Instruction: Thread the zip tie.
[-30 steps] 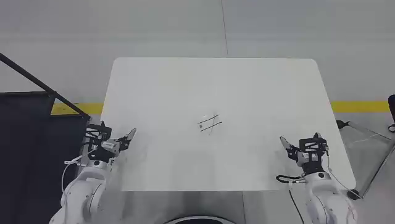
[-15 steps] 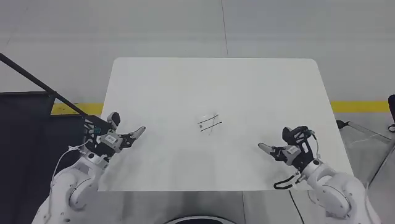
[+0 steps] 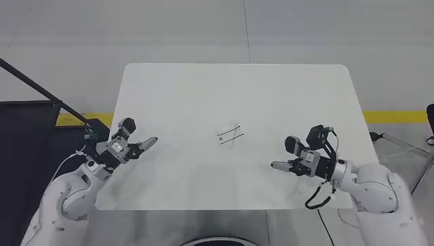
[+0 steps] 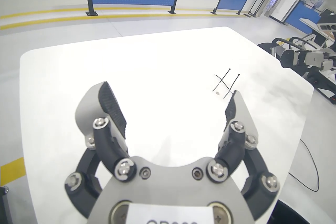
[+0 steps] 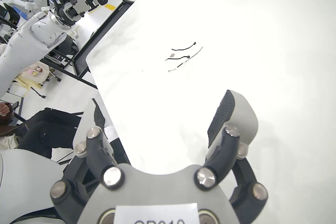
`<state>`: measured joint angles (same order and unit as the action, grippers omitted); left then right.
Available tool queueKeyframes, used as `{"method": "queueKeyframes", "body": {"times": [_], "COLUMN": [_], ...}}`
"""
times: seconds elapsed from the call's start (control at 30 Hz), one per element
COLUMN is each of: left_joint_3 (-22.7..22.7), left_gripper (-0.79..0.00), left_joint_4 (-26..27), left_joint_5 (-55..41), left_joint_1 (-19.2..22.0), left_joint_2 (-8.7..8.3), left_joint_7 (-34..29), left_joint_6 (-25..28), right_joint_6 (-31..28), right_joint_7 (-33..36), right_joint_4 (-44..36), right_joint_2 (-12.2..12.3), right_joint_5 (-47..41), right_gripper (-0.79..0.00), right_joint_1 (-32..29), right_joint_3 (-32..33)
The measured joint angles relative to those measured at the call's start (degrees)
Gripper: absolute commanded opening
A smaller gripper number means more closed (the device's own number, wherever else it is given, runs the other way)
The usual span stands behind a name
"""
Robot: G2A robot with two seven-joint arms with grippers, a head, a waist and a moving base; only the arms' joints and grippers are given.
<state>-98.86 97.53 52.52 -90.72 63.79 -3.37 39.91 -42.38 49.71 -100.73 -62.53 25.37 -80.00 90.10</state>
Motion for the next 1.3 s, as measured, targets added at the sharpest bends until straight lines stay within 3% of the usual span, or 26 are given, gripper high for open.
{"method": "queueKeyframes", "body": {"times": [0.3,0.4,0.5,0.73,1.0,1.23,1.3], "left_joint_3": [0.0,0.2,1.6,3.4,3.6,3.6,3.6], "left_gripper": [0.0,0.0,0.0,0.0,0.0,0.0,0.0], "left_joint_4": [0.0,0.0,-0.3,-1.5,-1.6,-1.6,-1.6], "left_joint_5": [0.0,-0.1,-1.0,-1.9,-1.5,-1.5,-1.5], "left_joint_1": [0.0,0.0,0.8,2.2,1.9,1.9,1.9], "left_joint_2": [0.0,0.02,0.12,0.17,0.19,0.19,0.19], "left_joint_7": [0.0,0.0,-0.4,1.0,2.2,2.1,2.1], "left_joint_6": [0.0,-0.1,-0.7,0.8,0.6,0.6,0.6], "right_joint_6": [0.1,2.9,6.5,15.1,20.5,21.7,22.3], "right_joint_7": [-0.1,0.2,2.5,15.9,18.7,17.2,16.9], "right_joint_4": [0.0,-0.6,1.5,14.4,27.6,34.4,35.7], "right_joint_2": [0.0,-0.1,-0.2,-0.7,-2.4,-3.8,-4.1], "right_joint_5": [0.1,1.5,-1.4,-14.5,-16.1,-14.8,-14.5], "right_gripper": [0.0,0.0,0.0,0.0,0.0,-0.323,-0.369], "right_joint_1": [0.0,0.9,4.4,19.6,32.3,37.9,38.8], "right_joint_3": [0.0,-2.0,-5.3,-13.4,-22.8,-28.5,-29.6]}}
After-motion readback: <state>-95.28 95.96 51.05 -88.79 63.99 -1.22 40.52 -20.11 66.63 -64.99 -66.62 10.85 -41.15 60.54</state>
